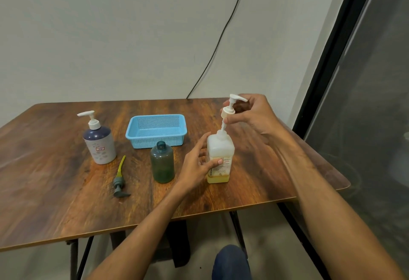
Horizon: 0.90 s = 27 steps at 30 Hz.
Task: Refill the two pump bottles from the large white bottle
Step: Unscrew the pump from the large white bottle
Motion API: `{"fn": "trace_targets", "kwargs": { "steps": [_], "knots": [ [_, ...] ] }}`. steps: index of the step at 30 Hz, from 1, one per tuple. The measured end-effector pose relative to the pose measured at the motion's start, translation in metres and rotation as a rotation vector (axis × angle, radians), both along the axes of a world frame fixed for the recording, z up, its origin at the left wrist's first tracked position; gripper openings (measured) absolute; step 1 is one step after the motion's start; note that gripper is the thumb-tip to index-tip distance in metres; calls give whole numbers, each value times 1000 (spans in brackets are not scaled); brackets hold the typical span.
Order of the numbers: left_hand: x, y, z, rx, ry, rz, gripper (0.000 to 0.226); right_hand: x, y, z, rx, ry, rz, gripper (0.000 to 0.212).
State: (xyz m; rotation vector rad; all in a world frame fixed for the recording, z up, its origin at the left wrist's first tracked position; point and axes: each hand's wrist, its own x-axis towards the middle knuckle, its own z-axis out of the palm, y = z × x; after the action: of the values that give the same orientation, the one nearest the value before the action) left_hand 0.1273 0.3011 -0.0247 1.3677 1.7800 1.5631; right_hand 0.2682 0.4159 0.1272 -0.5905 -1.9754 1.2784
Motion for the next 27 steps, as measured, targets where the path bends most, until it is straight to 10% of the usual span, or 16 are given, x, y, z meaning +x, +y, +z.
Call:
{"fn": "trace_targets", "kwargs": {
  "steps": [27],
  "knots": [
    [0,0,1,4,10,-7,83,39,-7,64,161,320,11,38]
  ]
}}
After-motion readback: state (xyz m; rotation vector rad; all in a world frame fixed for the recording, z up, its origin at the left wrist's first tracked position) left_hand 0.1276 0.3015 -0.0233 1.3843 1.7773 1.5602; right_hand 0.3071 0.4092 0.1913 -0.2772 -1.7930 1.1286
